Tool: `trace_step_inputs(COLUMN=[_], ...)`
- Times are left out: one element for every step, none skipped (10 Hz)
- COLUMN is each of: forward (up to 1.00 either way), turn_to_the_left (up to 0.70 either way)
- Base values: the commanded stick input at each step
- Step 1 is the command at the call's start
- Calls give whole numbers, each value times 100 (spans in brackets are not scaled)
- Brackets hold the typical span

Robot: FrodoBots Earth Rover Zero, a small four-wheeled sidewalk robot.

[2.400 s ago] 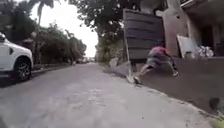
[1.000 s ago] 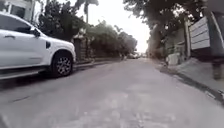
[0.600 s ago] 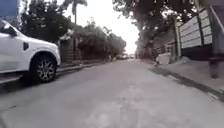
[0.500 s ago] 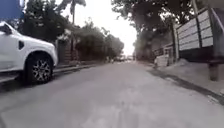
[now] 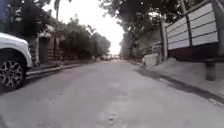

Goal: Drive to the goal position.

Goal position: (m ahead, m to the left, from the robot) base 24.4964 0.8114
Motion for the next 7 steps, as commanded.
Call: trace_step_inputs(forward=[100,100,100,100,100,100,100], turn_to_the_left=[4,4,4,0,-9,1,4])
